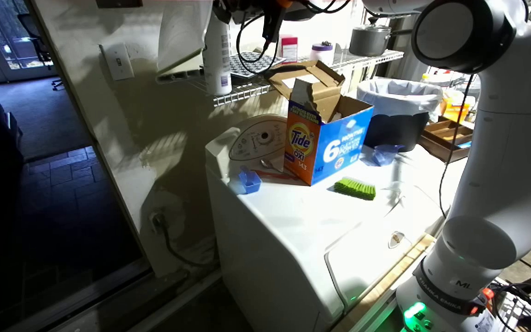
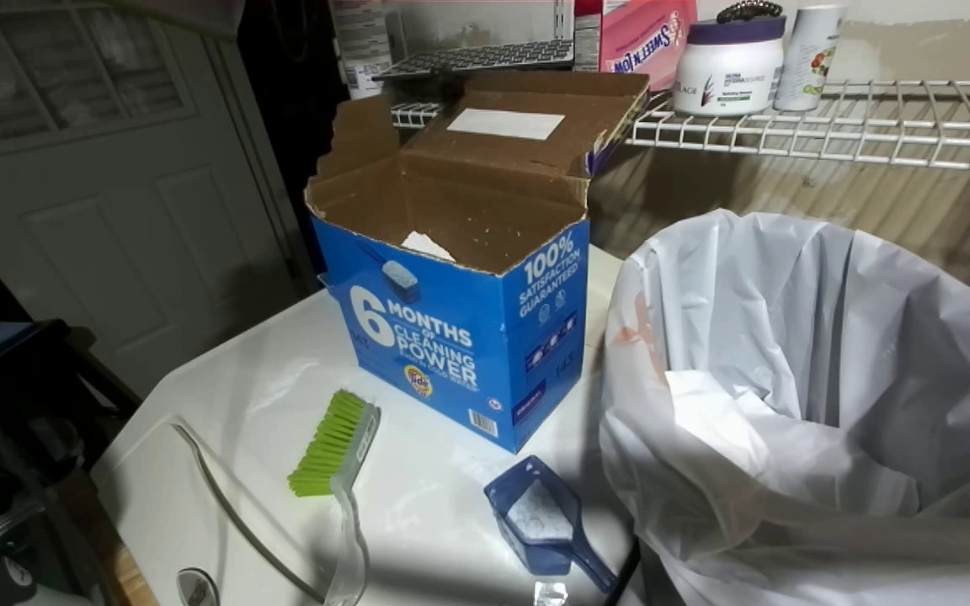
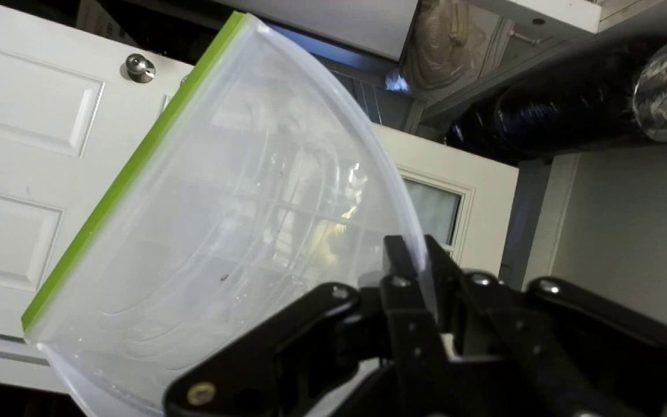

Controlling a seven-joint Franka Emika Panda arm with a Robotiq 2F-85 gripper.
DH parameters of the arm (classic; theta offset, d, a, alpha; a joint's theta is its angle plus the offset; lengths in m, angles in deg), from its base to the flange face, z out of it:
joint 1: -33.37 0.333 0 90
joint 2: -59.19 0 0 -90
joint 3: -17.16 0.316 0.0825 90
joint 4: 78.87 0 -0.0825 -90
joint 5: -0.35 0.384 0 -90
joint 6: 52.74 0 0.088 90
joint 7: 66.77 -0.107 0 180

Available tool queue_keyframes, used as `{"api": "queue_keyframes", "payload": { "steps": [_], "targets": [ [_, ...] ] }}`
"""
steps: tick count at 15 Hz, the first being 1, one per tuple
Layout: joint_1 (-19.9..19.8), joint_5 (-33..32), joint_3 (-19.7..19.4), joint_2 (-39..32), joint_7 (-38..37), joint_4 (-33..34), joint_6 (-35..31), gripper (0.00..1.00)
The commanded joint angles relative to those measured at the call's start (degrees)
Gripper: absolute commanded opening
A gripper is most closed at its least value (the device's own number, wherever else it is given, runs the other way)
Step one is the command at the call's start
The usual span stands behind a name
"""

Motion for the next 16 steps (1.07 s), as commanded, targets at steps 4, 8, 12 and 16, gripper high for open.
{"api": "queue_keyframes", "payload": {
  "steps": [4,8,12,16],
  "targets": [
    [0.79,0.35,1.37,-2.85,-1.59,5.13,0.79,0.02],
    [1.62,0.03,1.83,-4.49,-2.41,7.91,-0.58,0.02],
    [2.16,0.48,2.50,-7.09,-4.53,11.79,-1.83,0.02],
    [2.25,0.74,2.99,-9.31,-7.31,15.48,-3.73,0.02]
  ]
}}
